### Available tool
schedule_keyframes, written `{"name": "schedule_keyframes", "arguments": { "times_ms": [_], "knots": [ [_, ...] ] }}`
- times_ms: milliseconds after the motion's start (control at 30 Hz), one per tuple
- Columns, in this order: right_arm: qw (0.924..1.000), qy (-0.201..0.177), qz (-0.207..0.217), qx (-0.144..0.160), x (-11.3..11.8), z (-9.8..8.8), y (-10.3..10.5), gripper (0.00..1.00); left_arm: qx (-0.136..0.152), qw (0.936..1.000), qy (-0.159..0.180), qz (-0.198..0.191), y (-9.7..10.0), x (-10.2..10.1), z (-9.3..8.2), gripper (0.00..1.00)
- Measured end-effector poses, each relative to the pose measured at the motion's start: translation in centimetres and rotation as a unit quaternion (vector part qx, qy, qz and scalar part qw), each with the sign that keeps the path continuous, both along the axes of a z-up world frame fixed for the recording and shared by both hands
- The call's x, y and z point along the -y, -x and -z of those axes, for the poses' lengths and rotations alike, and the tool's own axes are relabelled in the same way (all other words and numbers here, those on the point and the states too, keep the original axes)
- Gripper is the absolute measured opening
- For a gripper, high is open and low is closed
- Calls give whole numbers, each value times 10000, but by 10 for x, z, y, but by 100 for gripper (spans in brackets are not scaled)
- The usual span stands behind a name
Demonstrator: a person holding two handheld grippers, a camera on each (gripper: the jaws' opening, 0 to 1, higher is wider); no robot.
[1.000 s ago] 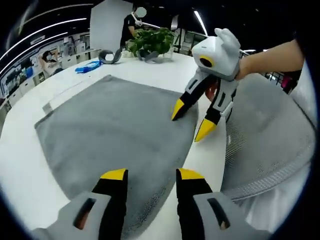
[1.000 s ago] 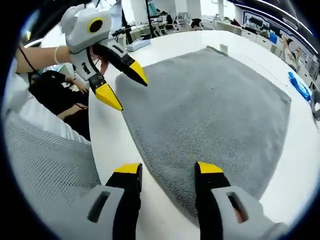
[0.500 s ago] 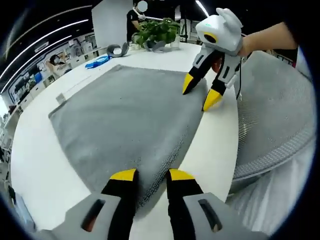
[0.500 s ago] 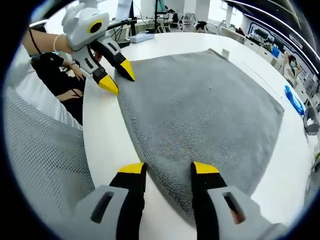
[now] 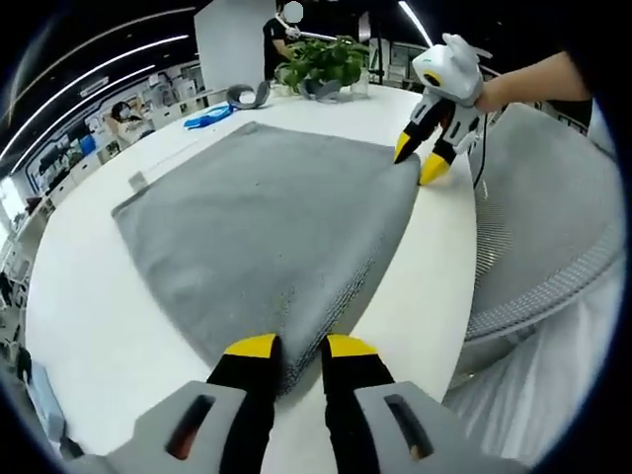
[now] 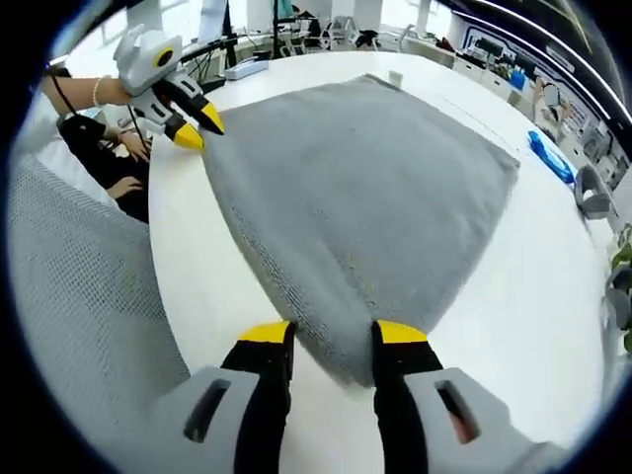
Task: Fold the towel on the table until its edges align and the towel forms a compact rectangular stack.
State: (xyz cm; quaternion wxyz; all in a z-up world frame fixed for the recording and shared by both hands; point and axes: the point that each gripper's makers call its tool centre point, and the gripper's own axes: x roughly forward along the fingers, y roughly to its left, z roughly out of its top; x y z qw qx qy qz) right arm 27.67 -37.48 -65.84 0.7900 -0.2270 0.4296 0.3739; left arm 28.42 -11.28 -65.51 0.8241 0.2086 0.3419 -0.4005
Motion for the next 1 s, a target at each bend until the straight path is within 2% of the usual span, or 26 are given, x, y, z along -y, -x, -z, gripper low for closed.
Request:
{"name": "schedule_keyframes", "arguments": {
  "times_ms": [167, 267, 400, 533, 600, 667, 733, 833, 1000],
  "knots": [
    [9996, 32, 218, 174, 14, -1, 0, 16, 111, 9999, 27, -103, 1, -6, -1, 14],
    [9991, 1, 345, 240, 15, 0, -2, 14, 147, 9998, 14, -131, 0, -8, 0, 12],
    [9972, 141, 605, 408, 15, 0, -5, 7, 209, 9996, -44, -196, -1, -11, 0, 7],
    [9899, -55, 1346, 454, 17, 0, -8, 6, 210, 9988, 74, -444, -2, -12, 0, 5],
    [9831, -228, 1774, 390, 17, 0, -8, 4, 172, 9977, 144, -637, -2, -13, 0, 4],
    [9795, -306, 1970, 270, 15, -1, -6, 3, -61, 9953, 153, -953, 1, -15, -1, 4],
    [9809, -237, 1924, 151, 14, -1, -3, 3, -111, 9951, 96, -980, 3, -14, -3, 4],
    [9811, -179, 1911, -245, 12, -4, 7, 2, -70, 9957, -9, -920, 9, -17, -6, 4],
    [9776, -347, 2032, -414, 8, -12, 13, 2, 19, 9957, -57, -926, 14, -21, -21, 4]
  ]
}}
